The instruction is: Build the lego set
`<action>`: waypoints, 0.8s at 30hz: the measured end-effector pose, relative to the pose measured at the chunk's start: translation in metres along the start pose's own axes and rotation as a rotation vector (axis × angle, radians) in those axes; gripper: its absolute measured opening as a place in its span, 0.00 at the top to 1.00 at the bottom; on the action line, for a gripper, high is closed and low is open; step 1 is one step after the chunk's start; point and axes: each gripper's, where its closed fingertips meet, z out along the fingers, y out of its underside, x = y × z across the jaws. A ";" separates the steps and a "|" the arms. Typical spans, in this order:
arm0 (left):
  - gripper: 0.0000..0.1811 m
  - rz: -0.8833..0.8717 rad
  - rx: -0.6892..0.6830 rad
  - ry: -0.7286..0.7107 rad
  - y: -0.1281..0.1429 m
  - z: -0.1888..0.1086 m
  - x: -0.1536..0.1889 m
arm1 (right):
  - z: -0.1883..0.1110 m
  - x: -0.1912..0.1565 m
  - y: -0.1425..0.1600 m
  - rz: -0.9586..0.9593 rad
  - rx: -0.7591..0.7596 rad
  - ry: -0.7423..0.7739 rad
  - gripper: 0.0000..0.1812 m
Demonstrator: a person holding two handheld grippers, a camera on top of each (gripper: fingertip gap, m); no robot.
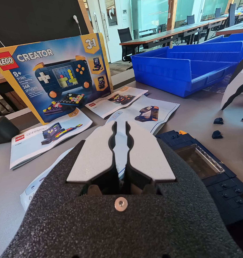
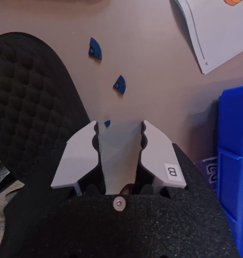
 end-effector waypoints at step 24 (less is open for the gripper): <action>0.94 0.004 -0.007 -0.030 0.005 0.002 -0.007 | -0.004 0.203 -0.033 -0.365 0.049 -0.125 0.94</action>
